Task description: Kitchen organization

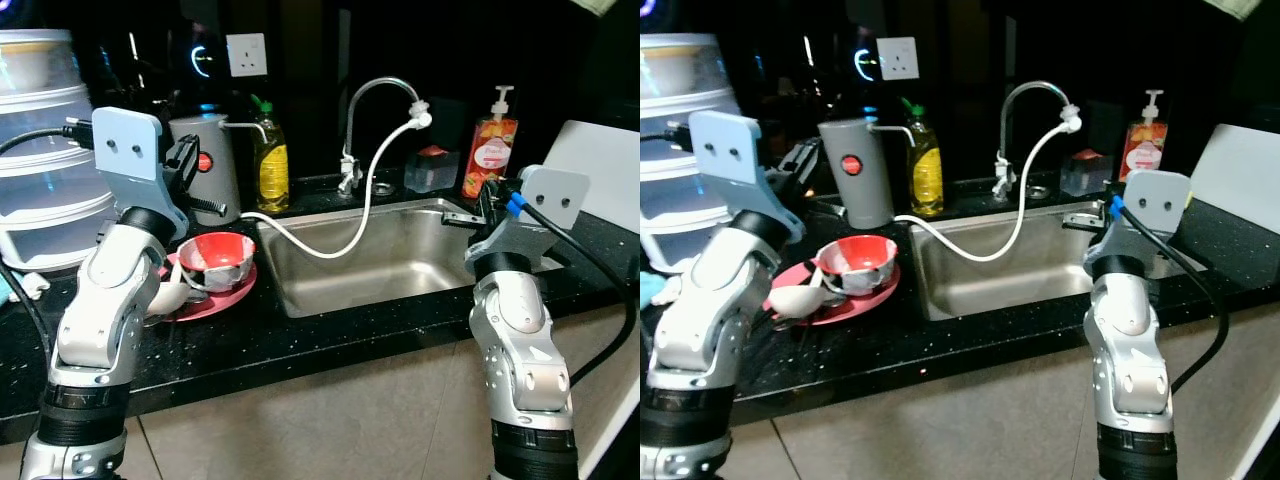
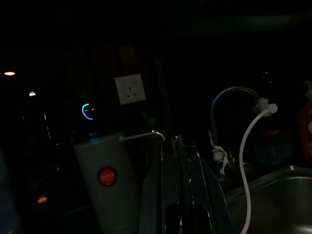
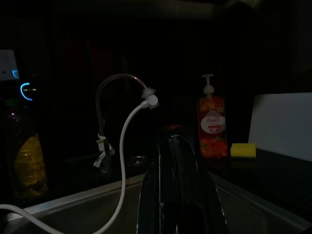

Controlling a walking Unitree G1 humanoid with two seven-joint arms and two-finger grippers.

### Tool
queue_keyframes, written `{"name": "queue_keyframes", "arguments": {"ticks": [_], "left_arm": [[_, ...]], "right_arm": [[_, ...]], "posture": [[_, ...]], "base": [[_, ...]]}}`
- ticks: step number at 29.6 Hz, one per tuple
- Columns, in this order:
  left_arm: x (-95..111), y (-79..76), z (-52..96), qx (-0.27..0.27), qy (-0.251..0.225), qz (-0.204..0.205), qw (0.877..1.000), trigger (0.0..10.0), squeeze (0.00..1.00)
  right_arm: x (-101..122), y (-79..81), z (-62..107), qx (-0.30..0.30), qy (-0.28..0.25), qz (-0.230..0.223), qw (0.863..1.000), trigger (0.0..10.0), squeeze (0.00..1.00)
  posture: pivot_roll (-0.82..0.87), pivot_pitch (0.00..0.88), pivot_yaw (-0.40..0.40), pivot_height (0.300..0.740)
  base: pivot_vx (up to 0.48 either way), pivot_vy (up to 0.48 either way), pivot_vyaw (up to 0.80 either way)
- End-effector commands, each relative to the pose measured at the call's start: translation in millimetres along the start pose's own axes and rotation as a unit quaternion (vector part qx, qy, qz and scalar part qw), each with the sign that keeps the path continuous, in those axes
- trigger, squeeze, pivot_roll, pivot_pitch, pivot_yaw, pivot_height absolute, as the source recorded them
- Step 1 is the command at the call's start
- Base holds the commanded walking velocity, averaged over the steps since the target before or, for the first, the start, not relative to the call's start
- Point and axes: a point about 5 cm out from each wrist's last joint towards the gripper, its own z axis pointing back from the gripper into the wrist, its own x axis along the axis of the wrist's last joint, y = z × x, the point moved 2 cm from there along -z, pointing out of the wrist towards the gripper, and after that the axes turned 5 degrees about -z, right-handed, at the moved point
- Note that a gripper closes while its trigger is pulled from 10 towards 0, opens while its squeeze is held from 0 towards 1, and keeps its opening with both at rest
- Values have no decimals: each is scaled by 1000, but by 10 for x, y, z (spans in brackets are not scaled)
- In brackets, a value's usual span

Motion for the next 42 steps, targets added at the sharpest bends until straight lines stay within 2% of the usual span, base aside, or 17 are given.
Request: {"name": "queue_keyframes", "arguments": {"ticks": [1,16,42], "left_arm": [[-17,30,8,8,3,-1,1000,10000,0],[-36,49,13,10,3,-5,1000,10000,0],[-62,73,24,19,6,-9,1000,10000,0]], "right_arm": [[-15,22,13,3,5,-1,1000,10000,0],[-32,39,20,4,8,-5,1000,10000,0],[-42,34,18,5,10,-5,1000,10000,0]], "posture": [[-82,20,23,740],[-79,21,23,740],[-79,20,20,740]], "base": [[0,0,0],[0,0,0],[315,0,0]]}}
